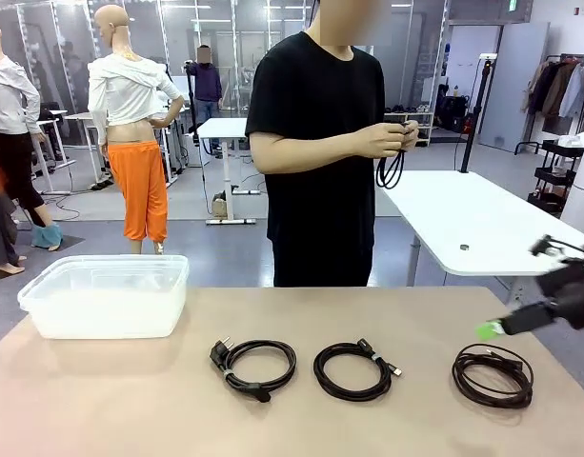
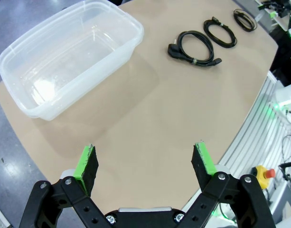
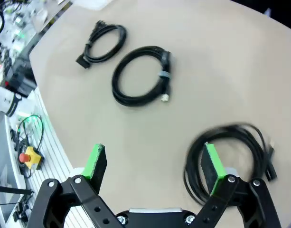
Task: Organize and store the cables.
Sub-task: Place the Power Cable into the Organizing box.
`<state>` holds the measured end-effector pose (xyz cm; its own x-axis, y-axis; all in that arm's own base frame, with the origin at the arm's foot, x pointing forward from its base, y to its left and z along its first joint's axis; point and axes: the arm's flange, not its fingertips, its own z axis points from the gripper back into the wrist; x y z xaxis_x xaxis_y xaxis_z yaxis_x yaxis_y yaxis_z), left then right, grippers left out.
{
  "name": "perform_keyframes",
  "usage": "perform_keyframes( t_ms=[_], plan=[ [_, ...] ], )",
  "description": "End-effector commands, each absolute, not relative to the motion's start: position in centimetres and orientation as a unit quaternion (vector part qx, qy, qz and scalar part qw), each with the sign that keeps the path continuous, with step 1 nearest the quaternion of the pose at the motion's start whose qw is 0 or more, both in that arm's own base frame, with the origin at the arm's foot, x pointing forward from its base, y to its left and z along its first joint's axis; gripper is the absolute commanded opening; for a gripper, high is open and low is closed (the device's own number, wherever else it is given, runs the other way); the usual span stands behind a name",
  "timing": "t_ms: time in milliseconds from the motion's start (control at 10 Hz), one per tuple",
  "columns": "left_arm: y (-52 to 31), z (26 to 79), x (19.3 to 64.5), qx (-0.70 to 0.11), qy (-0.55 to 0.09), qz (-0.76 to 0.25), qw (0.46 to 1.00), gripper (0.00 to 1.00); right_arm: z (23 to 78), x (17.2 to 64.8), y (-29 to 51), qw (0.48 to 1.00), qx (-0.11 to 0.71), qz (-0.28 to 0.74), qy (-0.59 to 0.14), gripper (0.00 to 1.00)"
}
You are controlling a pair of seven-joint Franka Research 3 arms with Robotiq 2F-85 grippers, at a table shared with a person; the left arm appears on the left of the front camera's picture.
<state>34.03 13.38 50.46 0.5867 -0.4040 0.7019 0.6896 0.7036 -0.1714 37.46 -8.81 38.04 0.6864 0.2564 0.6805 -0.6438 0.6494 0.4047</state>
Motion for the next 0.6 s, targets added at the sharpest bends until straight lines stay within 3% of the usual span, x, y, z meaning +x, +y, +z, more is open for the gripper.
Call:
perform_keyframes(
  t_ms=[0, 200, 500],
  plan=[
    [13.6, 50.5, 34.0, -0.222, -0.329, -0.324, 0.859, 1.0, 38.3, 34.0, -11.4, 0.861, 0.302, 0.244, -0.329, 1.0],
    [13.6, 50.5, 34.0, -0.222, -0.329, -0.324, 0.859, 1.0, 39.0, 30.3, -14.1, 0.864, 0.29, 0.216, -0.35, 1.0],
    [13.4, 50.5, 34.0, -0.219, -0.326, -0.317, 0.863, 1.0, 41.7, 29.2, -15.1, 0.88, 0.26, 0.215, -0.335, 1.0]
  ],
)
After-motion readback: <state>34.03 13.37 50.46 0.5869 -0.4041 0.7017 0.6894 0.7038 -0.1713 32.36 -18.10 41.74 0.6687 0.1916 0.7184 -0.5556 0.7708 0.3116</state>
